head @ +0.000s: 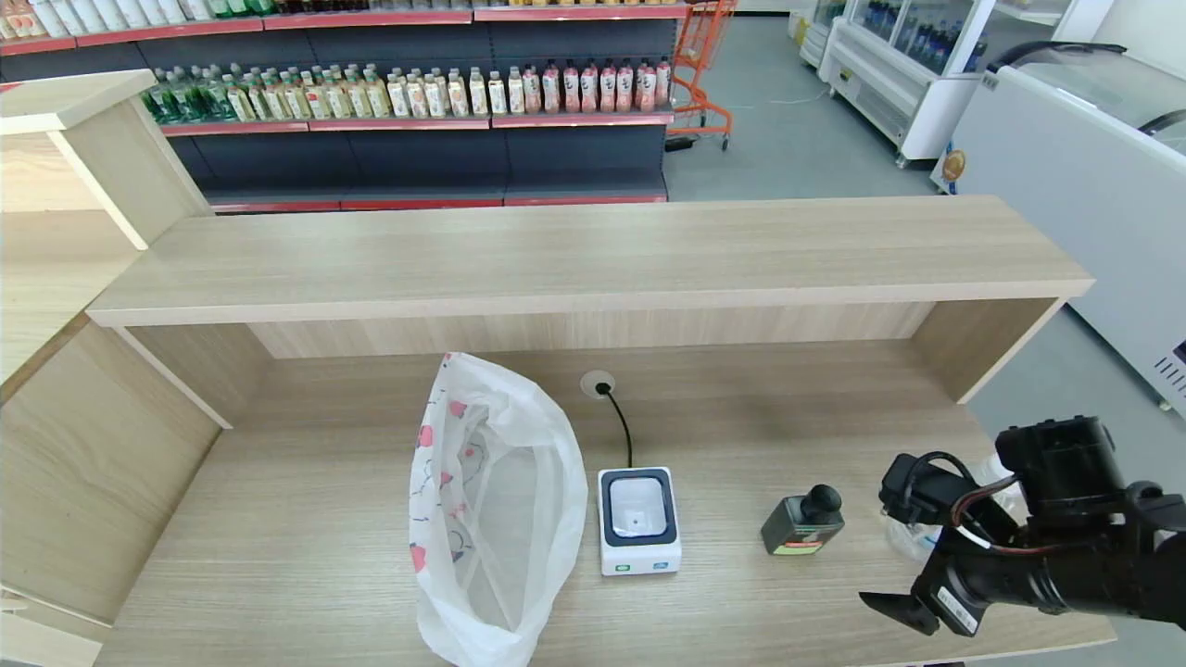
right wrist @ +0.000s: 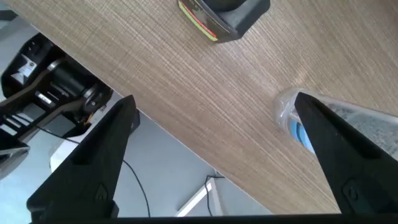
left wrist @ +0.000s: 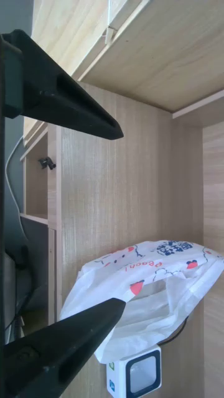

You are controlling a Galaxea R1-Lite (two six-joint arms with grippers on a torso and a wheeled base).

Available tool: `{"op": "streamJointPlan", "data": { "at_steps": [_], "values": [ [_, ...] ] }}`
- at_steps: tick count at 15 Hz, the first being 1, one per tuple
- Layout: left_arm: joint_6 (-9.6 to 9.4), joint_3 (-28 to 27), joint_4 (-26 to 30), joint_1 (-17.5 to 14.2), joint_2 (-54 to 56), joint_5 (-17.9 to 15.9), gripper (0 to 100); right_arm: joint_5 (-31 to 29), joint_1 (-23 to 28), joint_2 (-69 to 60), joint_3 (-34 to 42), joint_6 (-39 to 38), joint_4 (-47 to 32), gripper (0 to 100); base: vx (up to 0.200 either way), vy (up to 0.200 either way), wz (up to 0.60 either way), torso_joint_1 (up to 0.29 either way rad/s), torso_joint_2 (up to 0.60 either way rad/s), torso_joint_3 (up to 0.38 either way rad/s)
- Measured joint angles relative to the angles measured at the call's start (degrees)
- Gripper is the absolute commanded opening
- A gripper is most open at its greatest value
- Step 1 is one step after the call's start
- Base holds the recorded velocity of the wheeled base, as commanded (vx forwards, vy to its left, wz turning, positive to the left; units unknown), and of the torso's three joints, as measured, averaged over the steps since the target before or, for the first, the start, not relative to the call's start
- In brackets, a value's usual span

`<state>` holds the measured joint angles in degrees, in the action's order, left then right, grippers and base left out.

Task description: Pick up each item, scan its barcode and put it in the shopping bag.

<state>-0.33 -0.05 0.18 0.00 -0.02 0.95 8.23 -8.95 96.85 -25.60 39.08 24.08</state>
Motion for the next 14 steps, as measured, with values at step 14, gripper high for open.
{"op": "streamJointPlan", "data": {
  "at_steps": [14],
  "values": [
    [-0.02,0.0,0.0,0.0,0.0,0.0,100,3.6,-5.5,17.8,-6.6,0.0,16.7,100,0.0,0.0,0.0,0.0,0.0,0.0]
  ]
}}
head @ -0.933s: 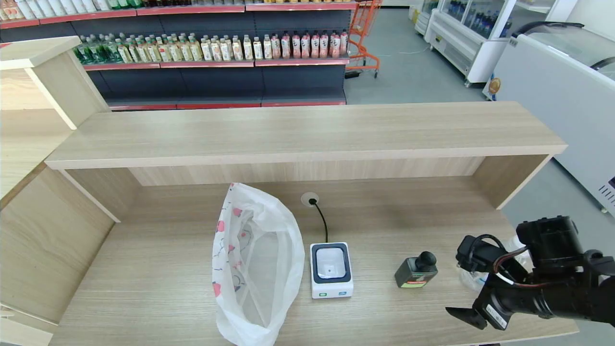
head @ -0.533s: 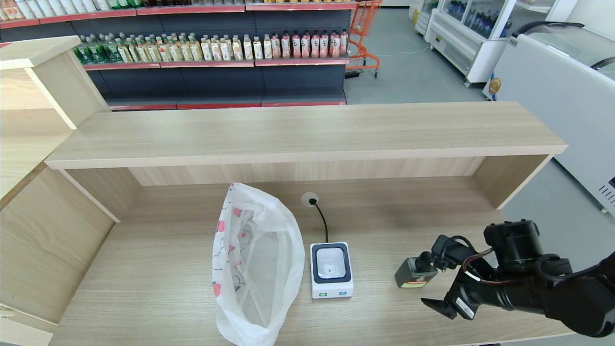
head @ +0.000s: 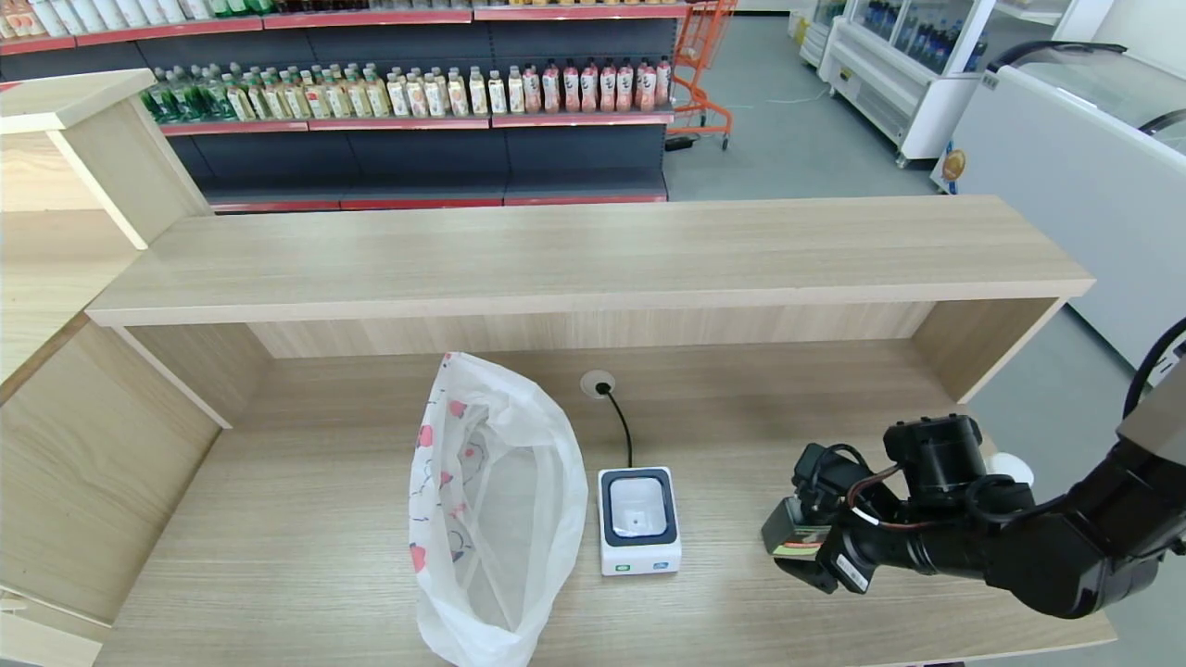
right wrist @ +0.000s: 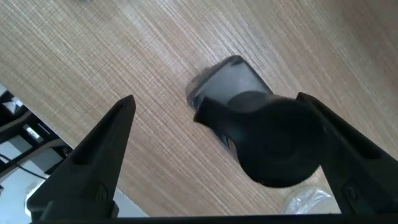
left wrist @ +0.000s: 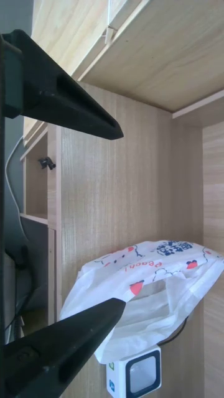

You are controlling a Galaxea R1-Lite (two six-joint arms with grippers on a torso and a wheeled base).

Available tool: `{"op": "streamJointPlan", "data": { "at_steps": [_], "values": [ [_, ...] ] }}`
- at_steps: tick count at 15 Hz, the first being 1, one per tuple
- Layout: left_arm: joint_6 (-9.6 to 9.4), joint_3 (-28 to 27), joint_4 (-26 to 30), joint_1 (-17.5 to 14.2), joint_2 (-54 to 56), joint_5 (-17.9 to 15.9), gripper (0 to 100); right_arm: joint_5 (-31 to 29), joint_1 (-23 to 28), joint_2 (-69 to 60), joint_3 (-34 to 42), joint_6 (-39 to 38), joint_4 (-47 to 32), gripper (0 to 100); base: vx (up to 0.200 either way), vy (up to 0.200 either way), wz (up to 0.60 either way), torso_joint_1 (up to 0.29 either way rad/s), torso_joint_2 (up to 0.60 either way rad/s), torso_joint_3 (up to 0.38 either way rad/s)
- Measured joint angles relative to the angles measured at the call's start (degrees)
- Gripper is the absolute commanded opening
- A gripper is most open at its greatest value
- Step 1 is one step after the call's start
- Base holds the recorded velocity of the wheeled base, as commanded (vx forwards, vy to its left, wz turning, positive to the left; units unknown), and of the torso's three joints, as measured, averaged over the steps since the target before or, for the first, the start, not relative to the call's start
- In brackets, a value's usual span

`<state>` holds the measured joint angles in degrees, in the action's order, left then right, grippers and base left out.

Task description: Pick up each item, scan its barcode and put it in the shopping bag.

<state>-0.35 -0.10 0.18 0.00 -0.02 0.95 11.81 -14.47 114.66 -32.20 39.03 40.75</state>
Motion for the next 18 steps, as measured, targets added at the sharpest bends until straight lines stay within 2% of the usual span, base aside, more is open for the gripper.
{"op": "streamJointPlan", "data": {
  "at_steps": [1,2,10,12,15,17,18],
  "values": [
    [0.04,0.0,0.0,0.0,0.0,0.0,100,1.0,-0.3,0.7,-0.5,0.0,0.0,100,0.0,0.0,0.0,0.0,0.0,0.0],
    [0.02,0.0,0.0,0.0,0.0,0.0,100,1.7,-0.4,1.2,-0.9,0.0,0.0,0,0.0,0.0,0.0,0.0,0.0,0.0],
    [0.0,0.0,0.0,0.0,0.0,0.0,100,1.8,0.2,2.0,0.5,-0.3,1.0,0,0.0,0.0,0.0,0.0,0.0,0.0],
    [0.02,0.0,0.0,0.0,0.0,0.0,100,2.3,0.5,-0.7,2.1,-3.3,2.5,0,0.0,0.0,0.0,0.0,0.0,0.0],
    [0.02,0.0,0.0,0.0,0.0,0.0,100,3.1,1.0,-10.1,3.8,-12.0,4.7,0,0.0,0.0,0.0,0.0,0.0,0.0],
    [0.02,0.0,0.0,0.0,0.0,0.0,100,7.3,1.1,-17.5,4.3,-14.0,6.9,0,0.0,0.0,0.0,0.0,0.0,0.0],
    [0.04,0.0,0.0,0.0,0.0,0.0,100,13.8,0.7,-20.7,5.1,-11.1,9.7,0,0.0,0.0,0.0,0.0,0.0,0.0]
  ]
}}
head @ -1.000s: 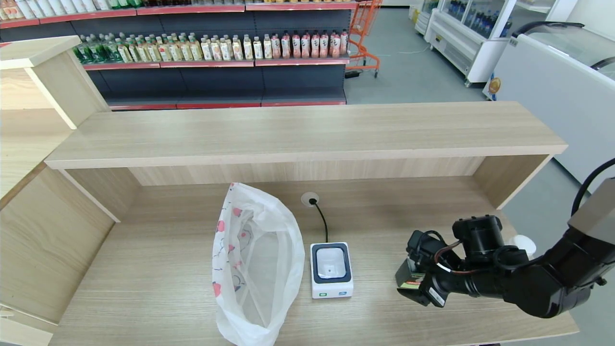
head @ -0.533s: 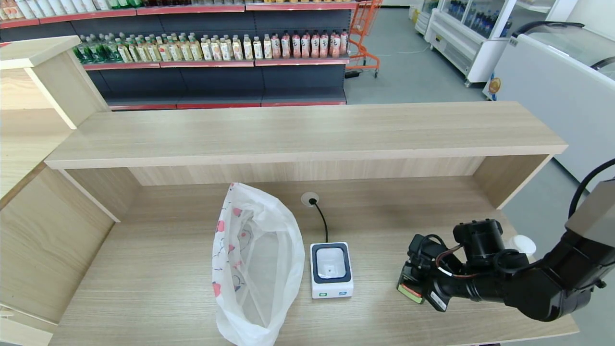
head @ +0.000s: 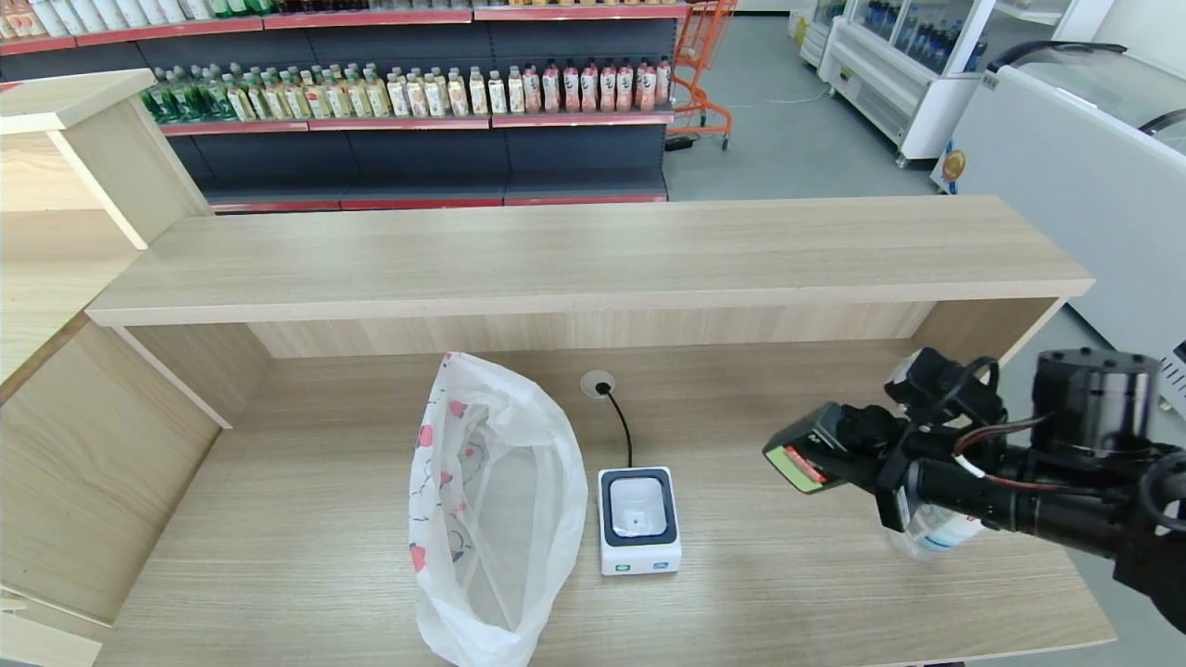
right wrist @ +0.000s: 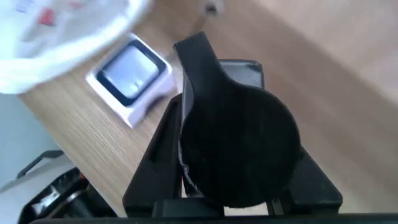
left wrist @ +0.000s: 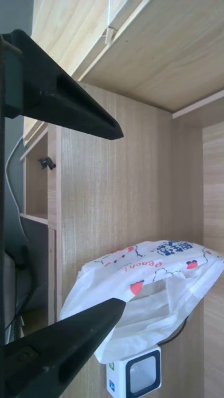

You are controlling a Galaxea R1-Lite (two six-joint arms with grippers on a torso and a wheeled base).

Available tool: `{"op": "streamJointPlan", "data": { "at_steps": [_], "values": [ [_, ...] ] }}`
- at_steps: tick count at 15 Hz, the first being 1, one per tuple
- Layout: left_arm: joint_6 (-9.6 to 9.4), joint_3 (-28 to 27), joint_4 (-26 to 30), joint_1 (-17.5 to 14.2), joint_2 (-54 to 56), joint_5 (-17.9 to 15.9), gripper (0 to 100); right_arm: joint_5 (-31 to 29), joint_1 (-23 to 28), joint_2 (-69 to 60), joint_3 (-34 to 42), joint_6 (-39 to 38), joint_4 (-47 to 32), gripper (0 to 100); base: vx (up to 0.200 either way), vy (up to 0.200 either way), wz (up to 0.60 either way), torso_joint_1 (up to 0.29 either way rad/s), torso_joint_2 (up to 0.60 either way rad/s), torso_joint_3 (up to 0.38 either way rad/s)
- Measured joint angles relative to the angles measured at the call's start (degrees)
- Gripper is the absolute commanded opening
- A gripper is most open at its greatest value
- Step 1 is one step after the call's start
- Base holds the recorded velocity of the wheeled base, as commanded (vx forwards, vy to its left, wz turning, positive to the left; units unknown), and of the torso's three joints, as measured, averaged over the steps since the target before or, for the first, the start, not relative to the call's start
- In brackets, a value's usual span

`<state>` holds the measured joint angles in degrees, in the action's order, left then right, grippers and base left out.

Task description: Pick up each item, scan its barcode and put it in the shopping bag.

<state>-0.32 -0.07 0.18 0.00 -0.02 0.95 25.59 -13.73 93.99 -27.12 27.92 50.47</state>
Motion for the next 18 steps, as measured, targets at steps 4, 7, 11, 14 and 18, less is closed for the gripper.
{"op": "streamJointPlan", "data": {
  "at_steps": [4,7,11,14,18],
  "values": [
    [-0.01,0.0,0.0,0.0,0.0,0.0,100,28.6,-1.0,-6.3,7.3,35.9,12.8,0,0.0,0.0,0.0,0.0,0.0,0.0],
    [-0.01,0.0,0.0,0.0,0.0,0.0,100,36.5,-1.4,-6.6,7.9,66.7,0.0,0,0.0,0.0,0.0,0.0,0.0,0.0],
    [-0.01,0.0,0.0,0.0,0.0,0.0,100,37.8,-8.1,-4.5,6.4,89.0,-4.3,0,0.0,0.0,0.0,0.0,0.0,0.0],
    [0.0,0.0,0.0,0.0,0.0,0.0,100,38.1,-10.1,-5.9,5.7,102.5,-3.2,0,0.0,0.0,0.0,0.0,0.0,0.0],
    [-0.01,0.0,0.0,0.0,0.0,0.0,100,38.0,-18.9,-4.4,5.4,114.8,-4.0,0,0.0,0.0,0.0,0.0,0.0,0.0]
  ]
}}
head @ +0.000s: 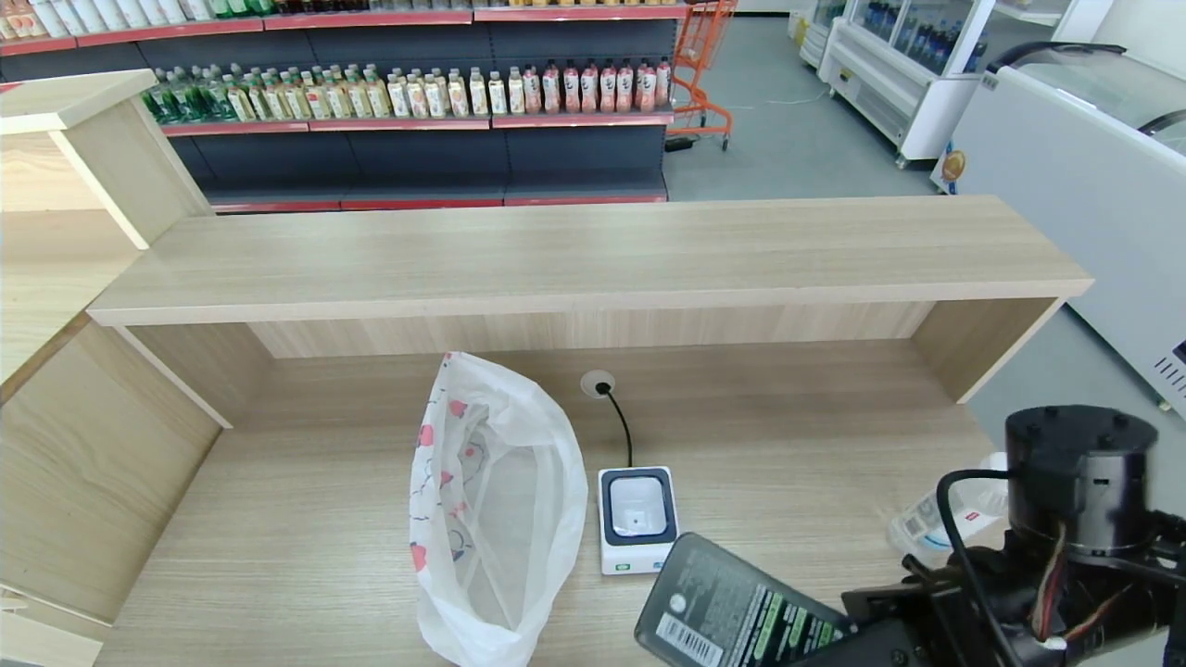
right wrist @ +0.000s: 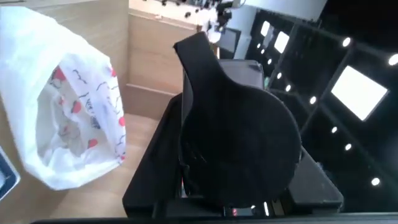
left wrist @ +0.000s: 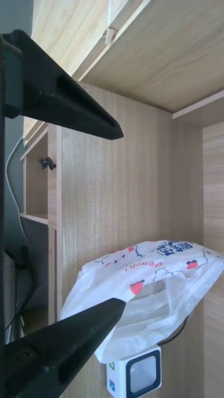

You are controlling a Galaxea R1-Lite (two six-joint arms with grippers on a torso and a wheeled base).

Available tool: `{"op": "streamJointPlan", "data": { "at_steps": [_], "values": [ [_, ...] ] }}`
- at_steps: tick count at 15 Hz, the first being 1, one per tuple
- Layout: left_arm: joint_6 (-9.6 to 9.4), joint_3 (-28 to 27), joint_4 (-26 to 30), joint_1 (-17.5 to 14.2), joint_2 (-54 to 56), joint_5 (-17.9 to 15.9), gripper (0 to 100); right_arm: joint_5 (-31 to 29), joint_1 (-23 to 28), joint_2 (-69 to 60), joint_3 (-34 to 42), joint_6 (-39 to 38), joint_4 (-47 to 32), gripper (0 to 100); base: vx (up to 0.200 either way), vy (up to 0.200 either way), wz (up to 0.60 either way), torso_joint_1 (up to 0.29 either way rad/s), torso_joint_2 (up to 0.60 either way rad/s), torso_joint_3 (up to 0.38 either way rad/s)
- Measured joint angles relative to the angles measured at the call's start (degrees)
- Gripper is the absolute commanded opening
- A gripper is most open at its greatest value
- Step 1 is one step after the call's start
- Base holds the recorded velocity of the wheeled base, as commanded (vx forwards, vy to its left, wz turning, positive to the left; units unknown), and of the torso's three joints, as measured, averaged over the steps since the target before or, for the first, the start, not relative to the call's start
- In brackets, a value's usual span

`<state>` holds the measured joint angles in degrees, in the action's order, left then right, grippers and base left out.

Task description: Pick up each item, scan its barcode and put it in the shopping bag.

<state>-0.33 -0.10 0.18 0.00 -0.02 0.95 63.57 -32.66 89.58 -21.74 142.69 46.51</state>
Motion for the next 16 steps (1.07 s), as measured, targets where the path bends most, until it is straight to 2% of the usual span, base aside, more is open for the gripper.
{"op": "streamJointPlan", "data": {
  "at_steps": [1,4,11,16],
  "values": [
    [0.0,0.0,0.0,0.0,0.0,0.0,100,0.0,-2.2,1.7,-0.1,3.4,-0.3,0,0.0,0.0,0.0,0.0,0.0,0.0],
    [0.0,0.0,0.0,0.0,0.0,0.0,100,0.5,-4.4,4.4,-0.8,5.0,-0.1,0,0.0,0.0,0.0,0.0,0.0,0.0],
    [0.0,0.0,0.0,0.0,0.0,0.0,100,4.3,4.5,6.0,-3.2,10.5,0.1,0,0.0,0.0,0.0,0.0,0.0,0.0],
    [0.0,0.0,0.0,0.0,0.0,0.0,100,6.2,5.4,8.9,-5.2,11.3,0.0,0,0.0,0.0,0.0,0.0,0.0,0.0]
  ]
}}
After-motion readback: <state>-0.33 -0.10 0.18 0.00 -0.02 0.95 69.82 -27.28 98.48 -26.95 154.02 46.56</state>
